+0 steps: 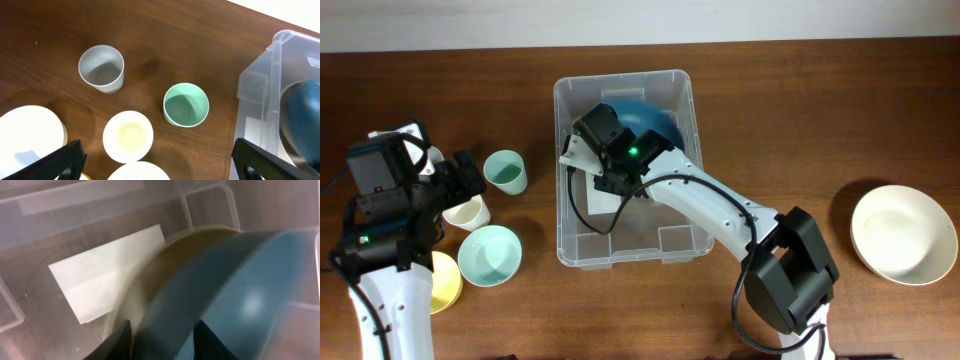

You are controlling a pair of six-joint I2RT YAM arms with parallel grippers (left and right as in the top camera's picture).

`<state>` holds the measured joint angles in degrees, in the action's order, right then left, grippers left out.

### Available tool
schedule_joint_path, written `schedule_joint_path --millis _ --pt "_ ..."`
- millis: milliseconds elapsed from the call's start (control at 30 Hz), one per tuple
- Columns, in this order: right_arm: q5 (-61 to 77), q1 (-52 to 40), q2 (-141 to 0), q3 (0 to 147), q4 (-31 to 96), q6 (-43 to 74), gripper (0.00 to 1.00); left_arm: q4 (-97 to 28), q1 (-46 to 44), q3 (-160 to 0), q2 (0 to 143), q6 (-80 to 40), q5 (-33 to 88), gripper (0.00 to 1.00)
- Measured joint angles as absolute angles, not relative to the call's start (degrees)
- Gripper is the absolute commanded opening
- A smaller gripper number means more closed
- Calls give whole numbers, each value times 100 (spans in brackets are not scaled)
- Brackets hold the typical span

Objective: Pack container
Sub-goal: 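Lift the blue bowl and place it into the cream bowl, then move the right gripper to the second cream bowl and grasp it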

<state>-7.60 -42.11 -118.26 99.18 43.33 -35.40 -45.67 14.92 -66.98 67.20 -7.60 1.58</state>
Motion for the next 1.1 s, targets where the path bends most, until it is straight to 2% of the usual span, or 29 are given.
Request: schedule_joint_path --millis 233,300,333,400,500,633,933,1100 --pt "-1529 -4134 -11369 9918 4305 -2753 36 -4565 1492 -6698 6720 -760 156 96" --pt "-1848 -3889 -10855 9935 4386 -2075 41 -4565 1492 -6698 6720 -762 156 96" --pt "-1918 -3787 -10700 9957 4453 -1887 47 -4565 1492 -6698 6720 -762 156 96" --pt "-2112 -3166 -10162 10060 4740 -1044 48 -4565 1492 -6698 6720 -762 156 96" --pt "-2296 -2080 -9756 10180 5505 38 57 -4565 1492 -6698 6720 -762 156 96" --pt "-2418 -681 -9841 10186 6438 1245 57 -4565 1492 -6698 6720 -762 156 96" --pt "-2023 1201 -10873 9924 7059 2237 59 -4565 1492 -6698 6720 -762 156 96" --pt "-1916 1638 -11312 9535 6938 2342 59 -4565 1492 -6698 6720 -762 156 96"
